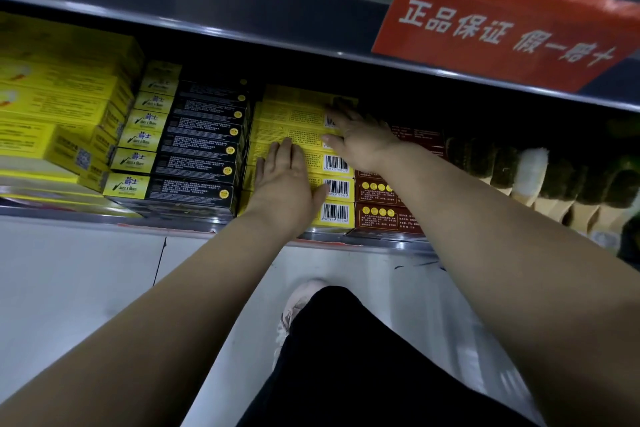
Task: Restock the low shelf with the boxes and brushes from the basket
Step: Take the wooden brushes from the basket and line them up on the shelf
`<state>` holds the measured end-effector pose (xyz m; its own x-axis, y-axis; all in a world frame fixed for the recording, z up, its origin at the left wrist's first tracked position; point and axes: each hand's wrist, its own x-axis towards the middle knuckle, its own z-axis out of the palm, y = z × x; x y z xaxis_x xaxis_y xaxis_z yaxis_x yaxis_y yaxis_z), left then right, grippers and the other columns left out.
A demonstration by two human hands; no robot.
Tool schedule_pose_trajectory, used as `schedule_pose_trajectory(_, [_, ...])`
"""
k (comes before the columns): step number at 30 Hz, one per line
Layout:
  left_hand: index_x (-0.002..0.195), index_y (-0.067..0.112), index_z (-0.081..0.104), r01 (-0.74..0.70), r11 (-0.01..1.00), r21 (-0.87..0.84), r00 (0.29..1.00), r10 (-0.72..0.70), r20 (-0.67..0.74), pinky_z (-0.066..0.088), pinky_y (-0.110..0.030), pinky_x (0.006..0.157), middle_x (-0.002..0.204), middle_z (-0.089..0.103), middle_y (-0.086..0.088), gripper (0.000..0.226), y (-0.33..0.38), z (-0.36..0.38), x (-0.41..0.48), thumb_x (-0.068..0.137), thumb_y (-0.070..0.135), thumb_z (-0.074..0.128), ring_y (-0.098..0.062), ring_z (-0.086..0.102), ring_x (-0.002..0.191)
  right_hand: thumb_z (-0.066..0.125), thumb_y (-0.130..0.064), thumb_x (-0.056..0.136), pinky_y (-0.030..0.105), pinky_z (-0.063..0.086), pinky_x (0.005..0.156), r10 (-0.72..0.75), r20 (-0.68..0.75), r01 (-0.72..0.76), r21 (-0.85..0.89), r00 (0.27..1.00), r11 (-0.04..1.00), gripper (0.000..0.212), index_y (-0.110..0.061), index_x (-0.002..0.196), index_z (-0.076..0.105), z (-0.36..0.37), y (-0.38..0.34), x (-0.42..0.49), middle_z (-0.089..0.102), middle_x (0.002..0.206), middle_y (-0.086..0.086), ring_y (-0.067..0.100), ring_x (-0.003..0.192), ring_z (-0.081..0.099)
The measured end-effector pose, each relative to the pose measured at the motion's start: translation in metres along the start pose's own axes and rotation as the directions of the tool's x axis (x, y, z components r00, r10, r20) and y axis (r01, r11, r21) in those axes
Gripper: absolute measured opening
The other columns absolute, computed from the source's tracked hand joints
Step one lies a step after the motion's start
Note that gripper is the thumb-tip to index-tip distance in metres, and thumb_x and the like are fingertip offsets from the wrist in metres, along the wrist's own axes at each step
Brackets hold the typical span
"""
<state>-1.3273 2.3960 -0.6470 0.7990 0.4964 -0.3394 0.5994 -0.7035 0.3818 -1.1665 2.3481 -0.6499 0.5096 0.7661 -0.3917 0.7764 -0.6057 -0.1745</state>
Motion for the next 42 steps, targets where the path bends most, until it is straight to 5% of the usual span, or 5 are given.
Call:
schedule_pose_trajectory(11, [0.148,0.007,0.018,-0.17,0.964,-0.206,0.982,0.149,-0.112,0.015,-0.024,0.106,0.152,0.027,-0.012,0.066,0.008,-0.03,-0.03,0.095,0.028,0.05,-0.024,0.022,0.14,0.033,-0.04,0.1,0.043,0.003,0.116,0.016,0.044,-0.016,-0.015,0.999,1.0,0.057,-0.034,0.149,0.005,-0.003,-0.002,0.0,0.0,0.159,-0.005,0.026,0.146,0.001])
schedule_pose_trajectory(21, [0.148,0.011,0.023,-0.14,0.963,-0.231,0.986,0.115,-0.121,0.023,-0.03,0.108,0.15,0.032,-0.011,0.062,-0.002,-0.042,-0.033,0.094,0.027,0.05,-0.025,0.026,0.139,0.043,-0.038,0.097,0.043,0.033,0.109,0.118,0.074,-0.129,0.168,0.99,0.977,0.059,-0.031,0.149,0.014,-0.01,0.012,-0.001,0.033,0.151,0.008,0.03,0.134,0.035])
schedule_pose_trajectory(30, [0.147,0.012,0.025,-0.103,0.964,-0.244,0.995,0.097,-0.036,0.023,-0.03,0.109,0.151,0.031,-0.009,0.06,-0.003,-0.029,-0.031,0.095,0.027,0.05,-0.024,0.026,0.138,0.038,-0.039,0.099,0.049,0.02,0.114,0.117,0.017,-0.118,0.053,0.993,0.992,0.054,-0.038,0.147,0.015,-0.007,0.01,0.0,0.016,0.157,0.006,0.034,0.141,0.019])
schedule_pose_trajectory(33, [0.146,0.012,0.028,-0.117,0.958,-0.264,0.993,0.104,-0.063,0.026,-0.029,0.106,0.148,0.035,-0.009,0.058,-0.003,-0.028,-0.031,0.094,0.025,0.051,-0.024,0.03,0.136,0.042,-0.04,0.096,0.049,0.011,0.114,0.07,-0.076,-0.073,-0.033,0.995,0.997,0.058,-0.033,0.148,0.016,-0.008,-0.005,0.004,0.003,0.159,0.0,0.033,0.144,0.006])
schedule_pose_trajectory(42, [0.142,0.011,0.036,-0.209,0.939,-0.275,0.962,0.147,-0.231,0.029,-0.024,0.095,0.139,0.044,-0.01,0.054,-0.009,-0.037,-0.046,0.092,0.021,0.053,-0.025,0.037,0.128,0.029,-0.051,0.097,0.043,0.002,0.115,0.0,0.041,0.001,-0.013,0.999,1.0,0.061,-0.032,0.15,0.005,-0.004,-0.02,-0.001,-0.002,0.159,-0.002,0.022,0.146,-0.001])
